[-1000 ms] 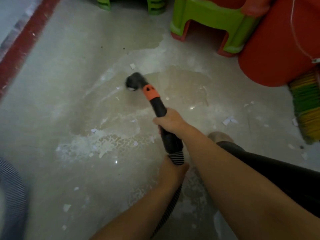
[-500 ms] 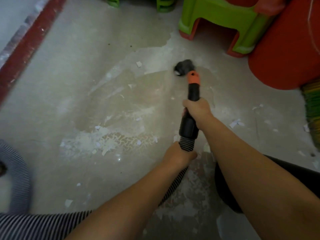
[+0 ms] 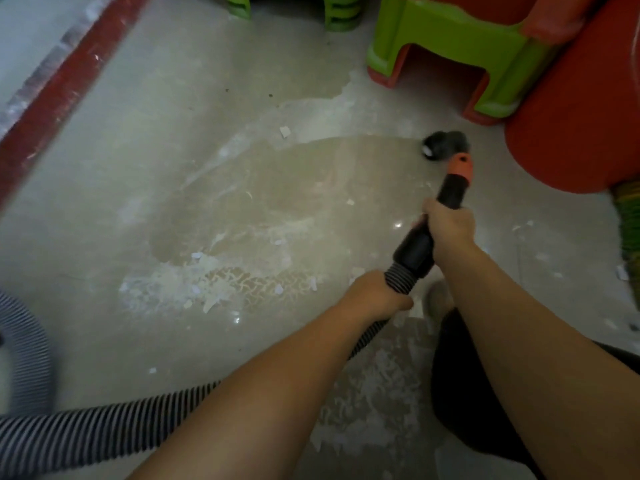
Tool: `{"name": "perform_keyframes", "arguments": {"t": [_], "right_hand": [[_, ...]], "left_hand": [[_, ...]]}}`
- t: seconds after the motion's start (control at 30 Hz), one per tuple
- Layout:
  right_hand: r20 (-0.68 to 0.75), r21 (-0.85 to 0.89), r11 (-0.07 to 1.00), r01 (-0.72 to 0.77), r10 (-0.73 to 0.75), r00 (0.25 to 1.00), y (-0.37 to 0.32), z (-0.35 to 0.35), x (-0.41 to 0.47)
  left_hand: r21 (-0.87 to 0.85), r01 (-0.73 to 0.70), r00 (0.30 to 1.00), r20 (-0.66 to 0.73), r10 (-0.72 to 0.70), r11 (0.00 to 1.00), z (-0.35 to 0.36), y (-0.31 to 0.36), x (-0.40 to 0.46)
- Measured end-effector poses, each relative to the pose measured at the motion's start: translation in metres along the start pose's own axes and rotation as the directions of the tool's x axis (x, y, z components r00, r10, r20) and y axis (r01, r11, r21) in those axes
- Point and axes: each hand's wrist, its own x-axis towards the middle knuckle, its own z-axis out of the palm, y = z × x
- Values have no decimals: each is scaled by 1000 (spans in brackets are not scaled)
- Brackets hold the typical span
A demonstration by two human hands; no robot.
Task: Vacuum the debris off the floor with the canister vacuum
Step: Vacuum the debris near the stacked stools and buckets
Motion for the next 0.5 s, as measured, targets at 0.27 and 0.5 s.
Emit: {"name": "perform_keyframes", "arguments": {"t": [0.27,0.5], "right_hand": [[179,-201,975,96,-60,982,-19,41,13],[412,-272,944,185,-60,909,-14,46,18]], "left_hand": [[-144,-23,986,-168,-1,989,-4,-5,14],[-126,-10,991,-131,-7,992,6,-2,25]]}}
